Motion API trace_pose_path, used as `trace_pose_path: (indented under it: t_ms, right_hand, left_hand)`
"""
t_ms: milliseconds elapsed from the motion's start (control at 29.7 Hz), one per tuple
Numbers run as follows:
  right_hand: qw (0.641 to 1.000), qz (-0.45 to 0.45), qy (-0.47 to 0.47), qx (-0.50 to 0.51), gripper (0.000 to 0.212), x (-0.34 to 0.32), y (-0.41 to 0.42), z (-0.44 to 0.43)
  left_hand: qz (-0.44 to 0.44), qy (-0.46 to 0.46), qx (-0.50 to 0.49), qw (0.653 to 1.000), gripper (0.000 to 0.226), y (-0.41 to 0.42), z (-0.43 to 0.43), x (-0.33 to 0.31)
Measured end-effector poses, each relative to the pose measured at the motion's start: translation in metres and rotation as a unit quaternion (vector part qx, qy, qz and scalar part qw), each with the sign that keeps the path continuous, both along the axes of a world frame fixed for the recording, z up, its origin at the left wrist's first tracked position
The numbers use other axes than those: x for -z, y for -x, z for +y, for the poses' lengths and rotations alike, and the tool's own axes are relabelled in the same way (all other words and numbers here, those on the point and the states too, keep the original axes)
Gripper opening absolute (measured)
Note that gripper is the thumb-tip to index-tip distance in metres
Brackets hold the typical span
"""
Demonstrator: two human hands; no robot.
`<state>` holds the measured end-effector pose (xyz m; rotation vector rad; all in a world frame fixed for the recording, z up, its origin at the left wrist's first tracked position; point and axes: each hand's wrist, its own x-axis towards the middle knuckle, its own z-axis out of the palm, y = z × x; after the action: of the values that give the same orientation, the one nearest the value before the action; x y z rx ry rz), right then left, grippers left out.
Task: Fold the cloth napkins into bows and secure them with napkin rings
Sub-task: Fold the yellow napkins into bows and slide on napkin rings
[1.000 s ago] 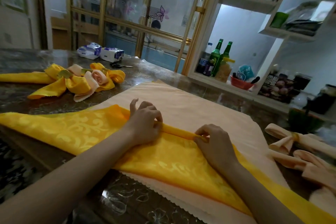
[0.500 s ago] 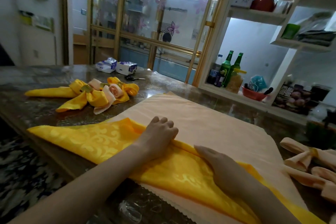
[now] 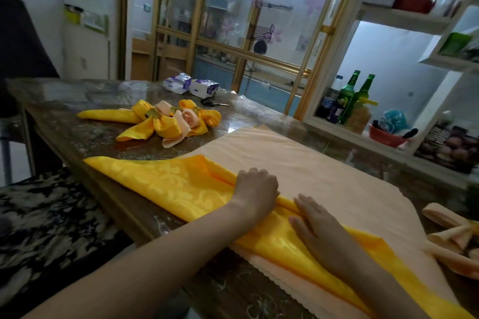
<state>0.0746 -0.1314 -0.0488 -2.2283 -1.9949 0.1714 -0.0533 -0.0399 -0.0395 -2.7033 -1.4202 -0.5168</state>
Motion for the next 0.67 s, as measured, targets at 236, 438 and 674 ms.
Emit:
trace_pose_path:
  t_ms: [236, 438, 674]
  right_hand:
    - [0.994, -0.044, 0.100, -0.023, 0.075, 0.002, 0.007, 0.009]
    - [0.995, -0.018, 0.099, -0.003, 0.085, 0.004, 0.008, 0.011]
    - [0.992, 0.053, -0.103, 0.043, 0.041, 0.006, -0.010, 0.001]
  left_hand:
    - [-0.060, 0.055, -0.051, 0.995, 0.045, 0.004, 0.012, 0.015]
    - [0.014, 0.127, -0.001, 0.992, 0.053, 0.008, 0.020, 0.020]
    - [-0.012, 0.137, 0.042, 0.990, 0.040, 0.013, 0.017, 0.020]
